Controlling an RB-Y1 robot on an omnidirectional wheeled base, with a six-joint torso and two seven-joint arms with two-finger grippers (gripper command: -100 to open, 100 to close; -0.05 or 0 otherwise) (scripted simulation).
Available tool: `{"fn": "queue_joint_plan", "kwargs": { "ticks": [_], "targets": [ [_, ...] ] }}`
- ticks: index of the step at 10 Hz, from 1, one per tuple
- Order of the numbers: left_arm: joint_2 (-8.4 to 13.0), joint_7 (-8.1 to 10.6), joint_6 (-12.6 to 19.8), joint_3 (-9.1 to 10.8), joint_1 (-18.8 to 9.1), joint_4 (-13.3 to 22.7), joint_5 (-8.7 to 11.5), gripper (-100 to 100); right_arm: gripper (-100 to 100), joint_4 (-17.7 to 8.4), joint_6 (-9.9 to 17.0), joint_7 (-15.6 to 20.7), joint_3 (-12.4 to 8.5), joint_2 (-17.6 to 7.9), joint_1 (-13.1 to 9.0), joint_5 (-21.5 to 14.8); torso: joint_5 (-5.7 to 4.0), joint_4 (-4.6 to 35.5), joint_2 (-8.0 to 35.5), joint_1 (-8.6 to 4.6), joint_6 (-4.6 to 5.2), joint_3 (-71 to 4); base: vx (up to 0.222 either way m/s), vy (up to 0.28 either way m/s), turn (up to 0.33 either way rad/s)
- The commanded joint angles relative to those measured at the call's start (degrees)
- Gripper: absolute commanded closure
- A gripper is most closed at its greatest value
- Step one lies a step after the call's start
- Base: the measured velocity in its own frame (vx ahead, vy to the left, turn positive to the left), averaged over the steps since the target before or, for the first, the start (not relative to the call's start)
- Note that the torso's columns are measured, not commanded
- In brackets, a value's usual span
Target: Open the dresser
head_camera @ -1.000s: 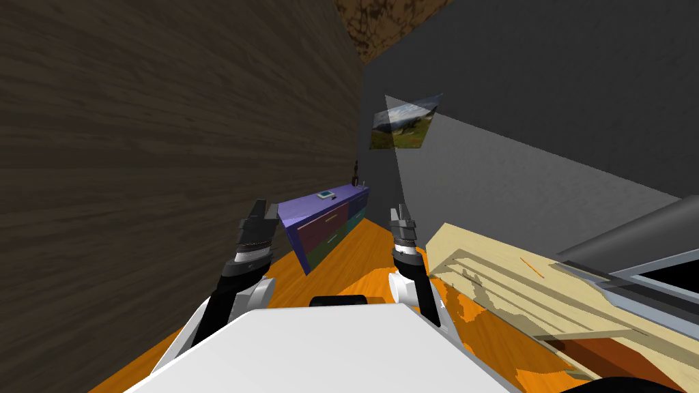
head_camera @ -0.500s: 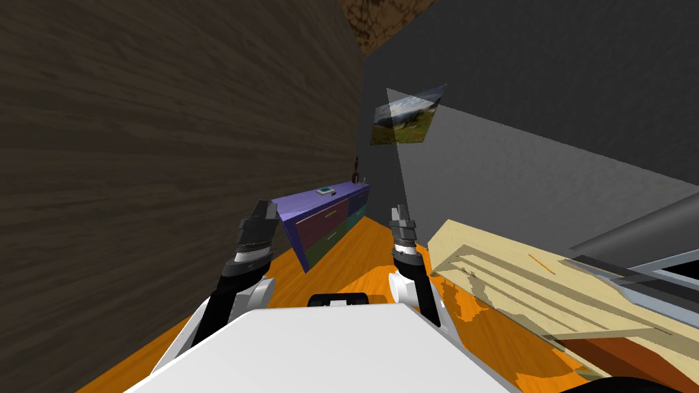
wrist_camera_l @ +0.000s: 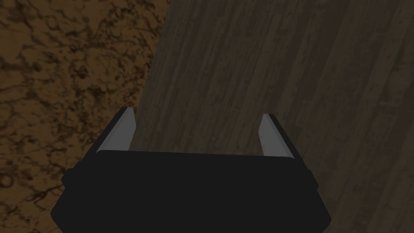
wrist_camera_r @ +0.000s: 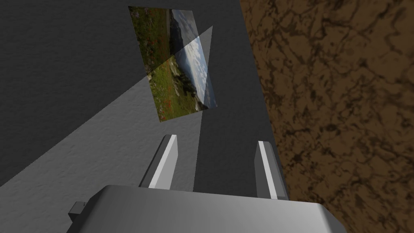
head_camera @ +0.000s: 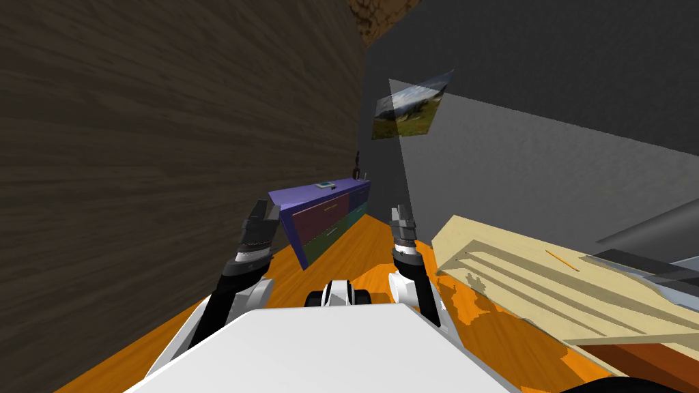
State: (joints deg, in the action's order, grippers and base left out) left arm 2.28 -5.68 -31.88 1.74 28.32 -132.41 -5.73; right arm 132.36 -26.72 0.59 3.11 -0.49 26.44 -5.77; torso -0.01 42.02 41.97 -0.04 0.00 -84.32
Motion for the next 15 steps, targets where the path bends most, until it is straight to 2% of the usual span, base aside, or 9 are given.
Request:
{"fn": "queue_joint_plan", "kwargs": {
  "ticks": [1,6,14,15],
  "targets": [
    [3.0,0.20,-0.2,0.79,-0.4,2.4,0.6,-100,0,0.0,0.0,0.0,0.0,0.0,0.0,0.0,-0.01,0.1,0.1,-0.05,0.00,-0.3,0.109,-0.048,0.053],
    [5.9,0.75,-0.6,3.14,-1.5,9.6,2.3,-100,0,0.0,0.0,0.0,0.0,0.0,0.0,0.0,0.00,0.2,0.3,-0.01,0.00,-0.3,0.131,-0.087,0.066],
    [7.6,1.72,-1.5,7.33,-3.4,22.1,5.4,-100,0,0.0,0.0,0.0,0.0,0.0,0.0,0.0,0.02,0.3,0.4,0.08,0.00,-0.2,0.150,-0.107,0.076],
    [7.6,1.72,-1.5,7.33,-3.4,22.1,5.4,-100,0,0.0,0.0,0.0,0.0,0.0,0.0,0.0,0.03,0.3,0.4,0.12,0.00,-0.2,0.082,-0.060,0.030]
  ]
}}
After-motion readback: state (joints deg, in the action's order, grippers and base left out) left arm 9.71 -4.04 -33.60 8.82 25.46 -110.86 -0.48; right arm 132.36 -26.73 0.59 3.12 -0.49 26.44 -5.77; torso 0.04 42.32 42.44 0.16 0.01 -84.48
